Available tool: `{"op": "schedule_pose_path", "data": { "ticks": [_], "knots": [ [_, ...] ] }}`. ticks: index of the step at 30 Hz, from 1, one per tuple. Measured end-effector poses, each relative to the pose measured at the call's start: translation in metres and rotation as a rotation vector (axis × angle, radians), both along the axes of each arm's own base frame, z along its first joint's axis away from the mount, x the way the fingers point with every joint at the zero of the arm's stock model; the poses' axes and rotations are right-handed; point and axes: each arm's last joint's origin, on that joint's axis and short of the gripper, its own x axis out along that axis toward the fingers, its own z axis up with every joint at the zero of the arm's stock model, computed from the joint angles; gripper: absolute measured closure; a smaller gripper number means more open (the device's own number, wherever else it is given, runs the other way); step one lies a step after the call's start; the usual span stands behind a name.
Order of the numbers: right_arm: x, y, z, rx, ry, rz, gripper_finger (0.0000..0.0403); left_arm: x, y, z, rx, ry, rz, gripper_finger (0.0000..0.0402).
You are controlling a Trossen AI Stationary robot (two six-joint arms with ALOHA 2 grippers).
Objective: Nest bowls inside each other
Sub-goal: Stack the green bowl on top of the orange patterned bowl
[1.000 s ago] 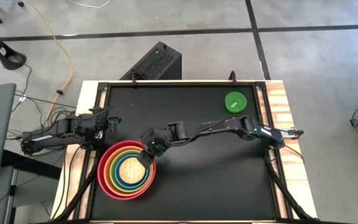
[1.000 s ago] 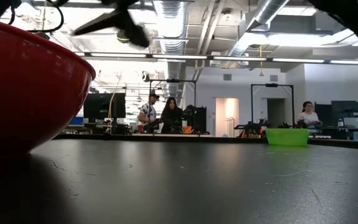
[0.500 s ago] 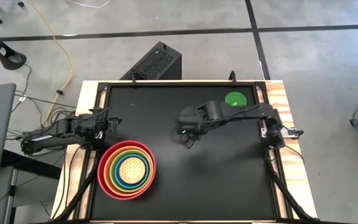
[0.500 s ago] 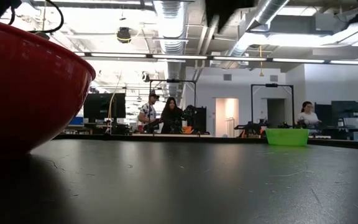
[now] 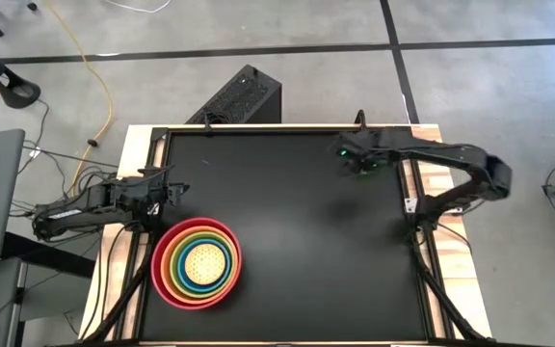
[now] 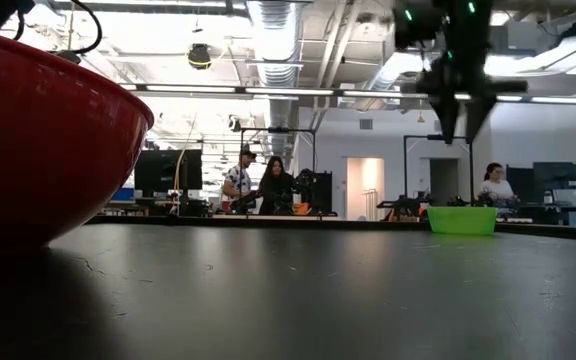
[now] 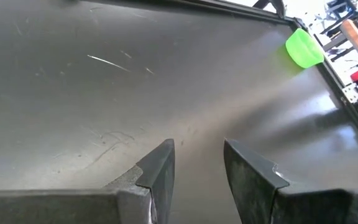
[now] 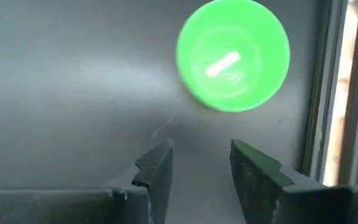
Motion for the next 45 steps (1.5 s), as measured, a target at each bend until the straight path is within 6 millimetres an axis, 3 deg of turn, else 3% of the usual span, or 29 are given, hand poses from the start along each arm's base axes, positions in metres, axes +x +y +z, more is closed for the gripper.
{"op": "schedule_pose_path", "data": {
  "ticks": [6,11,18,27,31,36,40,45],
  "knots": [
    [-0.045,-0.04,-0.04,0.027,-0.032,-0.231,0.0227,0.0,0.0,0.0,-0.016,-0.011,0.01,0.0274],
    [-0.063,-0.068,-0.063,0.053,-0.052,-0.327,0.0228,0.0,0.0,0.0,-0.018,-0.015,0.022,0.0274],
    [-0.073,-0.095,-0.093,0.109,0.0,-0.388,0.0247,0.0,0.0,0.0,-0.032,-0.027,0.035,0.0274],
    [-0.07,-0.107,-0.126,0.208,0.098,-0.328,0.0282,0.0,0.0,0.0,-0.05,-0.034,0.019,0.0274],
    [-0.065,-0.107,-0.128,0.193,0.088,-0.298,0.0307,0.0,0.0,0.0,-0.05,-0.035,0.019,0.0274],
    [-0.06,-0.104,-0.117,0.133,0.038,-0.278,0.0383,0.0,0.0,0.0,-0.051,-0.033,0.013,0.0274],
    [-0.056,-0.091,-0.095,0.034,-0.012,-0.25,0.039,0.001,-0.001,0.0,-0.059,-0.032,-0.013,0.0274],
    [-0.043,-0.065,-0.053,-0.084,-0.163,-0.171,0.0398,0.001,-0.002,0.0,-0.063,-0.028,-0.036,0.0274]
  ]
}}
